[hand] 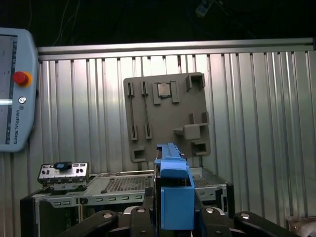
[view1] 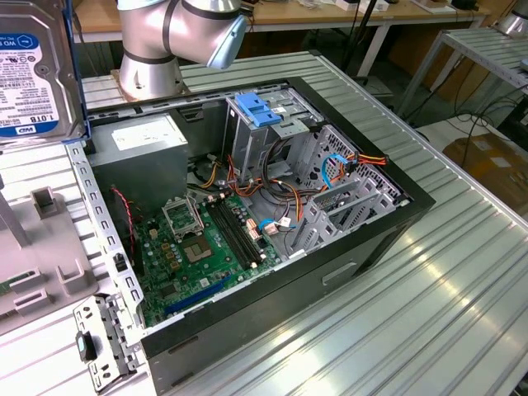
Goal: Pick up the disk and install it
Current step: 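Pick up the disk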
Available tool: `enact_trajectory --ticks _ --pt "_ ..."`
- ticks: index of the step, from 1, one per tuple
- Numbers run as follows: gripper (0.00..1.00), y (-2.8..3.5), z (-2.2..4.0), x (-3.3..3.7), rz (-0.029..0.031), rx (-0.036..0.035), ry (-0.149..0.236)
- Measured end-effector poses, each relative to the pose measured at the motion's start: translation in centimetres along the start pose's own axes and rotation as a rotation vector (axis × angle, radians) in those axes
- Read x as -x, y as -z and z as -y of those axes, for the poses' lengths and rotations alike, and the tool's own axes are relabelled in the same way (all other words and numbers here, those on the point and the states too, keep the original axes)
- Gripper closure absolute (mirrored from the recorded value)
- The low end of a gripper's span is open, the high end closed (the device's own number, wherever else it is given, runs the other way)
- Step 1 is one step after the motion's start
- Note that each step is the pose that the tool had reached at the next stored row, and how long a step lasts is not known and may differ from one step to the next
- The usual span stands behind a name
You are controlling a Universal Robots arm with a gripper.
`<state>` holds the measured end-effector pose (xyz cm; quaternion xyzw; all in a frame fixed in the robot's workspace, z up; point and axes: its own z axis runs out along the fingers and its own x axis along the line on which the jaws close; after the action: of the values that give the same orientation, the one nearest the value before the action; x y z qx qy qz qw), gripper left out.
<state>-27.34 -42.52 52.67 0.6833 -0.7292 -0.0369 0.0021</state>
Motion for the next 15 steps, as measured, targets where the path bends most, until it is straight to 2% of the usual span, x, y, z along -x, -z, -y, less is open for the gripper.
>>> enact_trajectory --ticks 7,15 --pt "0.63 0.01 0.19 -0.03 -0.0001 0.0001 0.000" --pt "0.63 0.04 0.82 -0.05 -0.0001 0.0001 0.000"
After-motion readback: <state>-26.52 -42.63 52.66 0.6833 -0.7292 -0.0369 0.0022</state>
